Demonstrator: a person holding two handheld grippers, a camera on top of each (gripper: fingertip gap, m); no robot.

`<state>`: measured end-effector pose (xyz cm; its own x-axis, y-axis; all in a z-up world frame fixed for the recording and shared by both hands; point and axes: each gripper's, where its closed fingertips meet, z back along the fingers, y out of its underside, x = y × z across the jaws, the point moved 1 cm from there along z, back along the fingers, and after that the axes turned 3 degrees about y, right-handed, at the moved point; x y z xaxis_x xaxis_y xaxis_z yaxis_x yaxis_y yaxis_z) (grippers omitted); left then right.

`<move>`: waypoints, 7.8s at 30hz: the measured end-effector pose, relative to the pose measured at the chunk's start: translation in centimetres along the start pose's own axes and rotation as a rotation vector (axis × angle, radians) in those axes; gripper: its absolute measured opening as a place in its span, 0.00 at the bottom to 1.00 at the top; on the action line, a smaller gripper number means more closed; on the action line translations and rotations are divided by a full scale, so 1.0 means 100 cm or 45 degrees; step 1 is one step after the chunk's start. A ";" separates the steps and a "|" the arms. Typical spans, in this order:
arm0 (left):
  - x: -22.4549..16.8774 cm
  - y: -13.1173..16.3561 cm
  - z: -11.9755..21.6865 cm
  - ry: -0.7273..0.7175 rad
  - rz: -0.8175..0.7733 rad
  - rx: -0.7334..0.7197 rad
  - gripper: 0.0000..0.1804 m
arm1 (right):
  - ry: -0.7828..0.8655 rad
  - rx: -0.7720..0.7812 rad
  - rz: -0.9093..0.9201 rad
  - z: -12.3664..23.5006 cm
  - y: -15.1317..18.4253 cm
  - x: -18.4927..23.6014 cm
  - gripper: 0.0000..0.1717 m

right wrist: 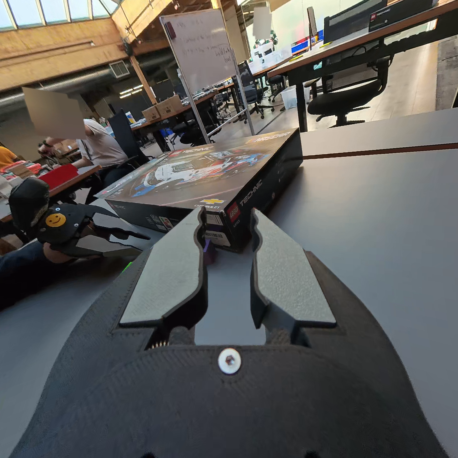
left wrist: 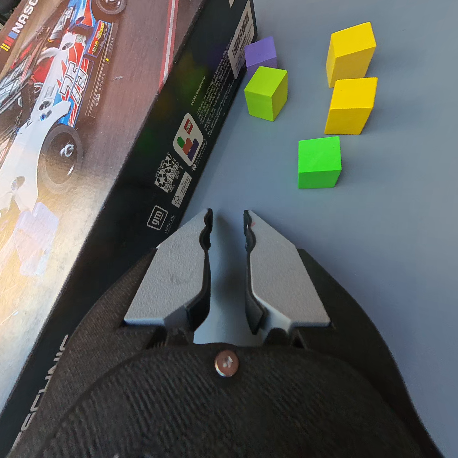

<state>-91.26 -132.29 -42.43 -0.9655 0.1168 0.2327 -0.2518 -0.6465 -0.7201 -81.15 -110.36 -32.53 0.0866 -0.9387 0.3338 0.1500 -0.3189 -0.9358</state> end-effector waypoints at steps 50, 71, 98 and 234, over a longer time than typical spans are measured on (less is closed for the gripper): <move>-0.006 -0.002 0.000 0.056 -0.029 -0.015 0.15 | 0.519 0.461 0.631 -0.020 0.050 -0.028 0.10; -0.045 -0.030 -0.017 0.161 -0.078 -0.047 0.04 | 0.035 0.607 0.961 -0.046 0.100 0.053 0.14; 0.000 -0.031 0.028 -0.055 0.354 -0.345 0.10 | 0.374 0.214 0.565 -0.002 0.051 0.024 0.15; -0.049 0.242 0.292 -0.058 0.800 0.579 0.30 | -0.362 0.720 0.510 -0.197 0.132 0.358 0.26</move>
<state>-90.72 -170.50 -41.91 -0.9118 -0.3990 -0.0969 0.4037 -0.8281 -0.3889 -95.49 -150.74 -35.19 0.4809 -0.8741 0.0680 0.5300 0.2280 -0.8168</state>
